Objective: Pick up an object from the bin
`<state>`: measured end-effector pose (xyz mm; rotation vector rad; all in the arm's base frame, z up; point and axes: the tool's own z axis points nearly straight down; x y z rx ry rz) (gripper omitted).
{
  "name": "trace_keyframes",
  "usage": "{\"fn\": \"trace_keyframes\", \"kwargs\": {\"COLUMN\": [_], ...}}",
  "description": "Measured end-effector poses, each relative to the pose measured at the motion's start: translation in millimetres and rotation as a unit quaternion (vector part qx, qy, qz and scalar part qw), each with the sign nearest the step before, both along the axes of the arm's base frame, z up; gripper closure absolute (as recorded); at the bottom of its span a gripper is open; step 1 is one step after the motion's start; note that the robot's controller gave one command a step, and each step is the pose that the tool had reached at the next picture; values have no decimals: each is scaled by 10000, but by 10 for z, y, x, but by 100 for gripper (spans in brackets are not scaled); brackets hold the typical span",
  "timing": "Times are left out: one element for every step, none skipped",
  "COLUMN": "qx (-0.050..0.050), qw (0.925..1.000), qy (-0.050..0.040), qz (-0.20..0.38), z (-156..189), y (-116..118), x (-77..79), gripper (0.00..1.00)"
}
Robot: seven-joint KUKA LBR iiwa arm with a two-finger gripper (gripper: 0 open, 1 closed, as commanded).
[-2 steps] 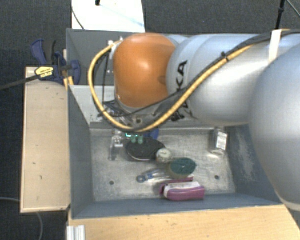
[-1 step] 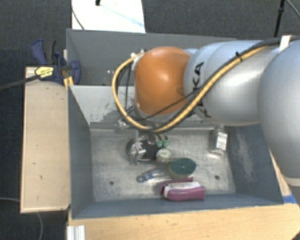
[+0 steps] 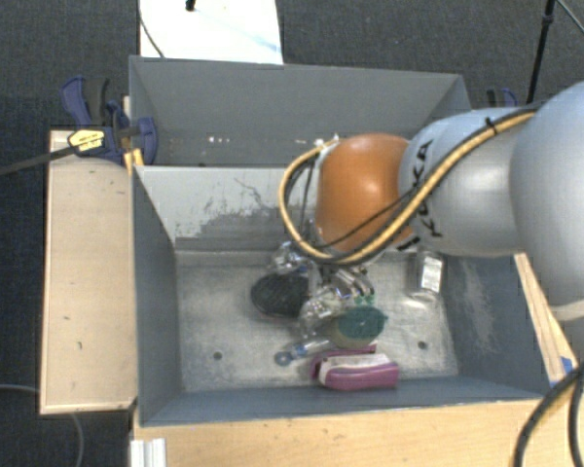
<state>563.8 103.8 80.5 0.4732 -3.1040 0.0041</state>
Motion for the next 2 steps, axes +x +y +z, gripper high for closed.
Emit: {"fn": "trace_keyframes", "kwargs": {"qx": [25,20], "qw": [10000,9853], "qy": [-21,-53], "qz": [2,1708], "z": [40,1550], "y": [58,248], "x": [8,262], "gripper": [100,100]}}
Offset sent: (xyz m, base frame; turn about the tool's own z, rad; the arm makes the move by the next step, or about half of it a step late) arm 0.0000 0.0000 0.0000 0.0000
